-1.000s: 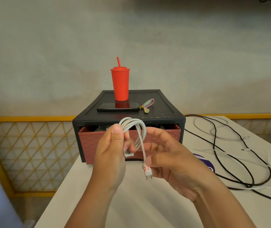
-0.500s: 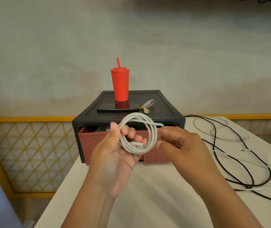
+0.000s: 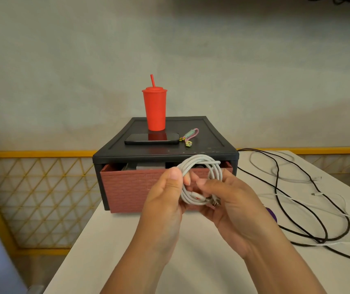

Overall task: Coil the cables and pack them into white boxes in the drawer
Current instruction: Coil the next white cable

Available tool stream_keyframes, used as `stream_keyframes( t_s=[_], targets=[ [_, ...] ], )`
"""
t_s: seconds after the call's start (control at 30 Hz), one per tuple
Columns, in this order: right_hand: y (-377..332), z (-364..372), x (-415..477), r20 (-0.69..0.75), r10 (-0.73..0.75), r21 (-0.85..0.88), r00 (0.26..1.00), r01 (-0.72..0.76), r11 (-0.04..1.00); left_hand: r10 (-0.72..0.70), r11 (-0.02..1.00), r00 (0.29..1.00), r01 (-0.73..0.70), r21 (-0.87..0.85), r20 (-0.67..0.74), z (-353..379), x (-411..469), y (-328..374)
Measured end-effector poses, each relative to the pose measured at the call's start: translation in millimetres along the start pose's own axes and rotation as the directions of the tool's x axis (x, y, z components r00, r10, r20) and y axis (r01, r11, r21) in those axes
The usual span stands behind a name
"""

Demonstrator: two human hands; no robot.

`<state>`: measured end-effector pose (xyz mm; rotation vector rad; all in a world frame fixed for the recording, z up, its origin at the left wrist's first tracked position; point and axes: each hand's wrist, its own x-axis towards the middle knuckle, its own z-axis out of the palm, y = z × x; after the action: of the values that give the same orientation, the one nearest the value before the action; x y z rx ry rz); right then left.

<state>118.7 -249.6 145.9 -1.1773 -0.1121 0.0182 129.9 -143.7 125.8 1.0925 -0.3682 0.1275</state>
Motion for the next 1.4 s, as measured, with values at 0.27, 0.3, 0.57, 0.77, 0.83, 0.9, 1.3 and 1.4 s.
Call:
stream_keyframes(
  t_s=[0.27, 0.3, 0.57, 0.77, 0.83, 0.9, 1.3, 1.4],
  targets=[
    [9.0, 2.7, 3.2, -0.14, -0.111, -0.302, 0.984, 0.064, 0.951, 0.008, 0.993, 0.999, -0.004, -0.117, 0.037, -2.3, 1.0, 0.3],
    [9.0, 2.4, 3.3, -0.181, -0.156, -0.367, 0.971, 0.081, 0.927, 0.012, 0.992, 0.999, -0.007, -0.127, 0.039, -2.3, 1.0, 0.8],
    [6.8, 3.8, -1.2, -0.102, -0.422, -0.84, 0.901, 0.149, 0.521, 0.038, 0.994, 0.998, -0.032, -0.104, 0.051, -9.8, 4.1, 2.6],
    [0.2, -1.4, -2.0, -0.036, -0.195, -0.69, 0.98, 0.117, 0.715, 0.013, 0.987, 1.0, -0.009, -0.163, 0.024, -11.6, 2.5, 8.3],
    [-4.6, -2.1, -3.6, 0.029, -0.12, -0.649, 0.992, 0.11, 0.752, 0.002, 0.969, 0.999, 0.006, -0.246, 0.032, -14.0, 4.2, 14.2],
    [-6.7, -1.5, -4.1, 0.07, -0.087, -0.623, 0.994, 0.111, 0.774, -0.013, 0.955, 0.999, 0.024, -0.294, 0.039, -16.0, 5.3, 17.1],
    [-3.8, -10.6, -0.5, 0.043, -0.285, -0.553, 0.958, 0.261, 0.792, -0.162, 0.912, 0.987, 0.159, -0.378, 0.024, -3.3, 3.6, 3.0],
    [-1.1, -15.1, 2.1, 0.095, -0.361, -0.734, 0.928, 0.311, 0.604, -0.186, 0.901, 0.981, 0.147, -0.408, -0.058, 1.0, 4.5, 0.6]
  ],
)
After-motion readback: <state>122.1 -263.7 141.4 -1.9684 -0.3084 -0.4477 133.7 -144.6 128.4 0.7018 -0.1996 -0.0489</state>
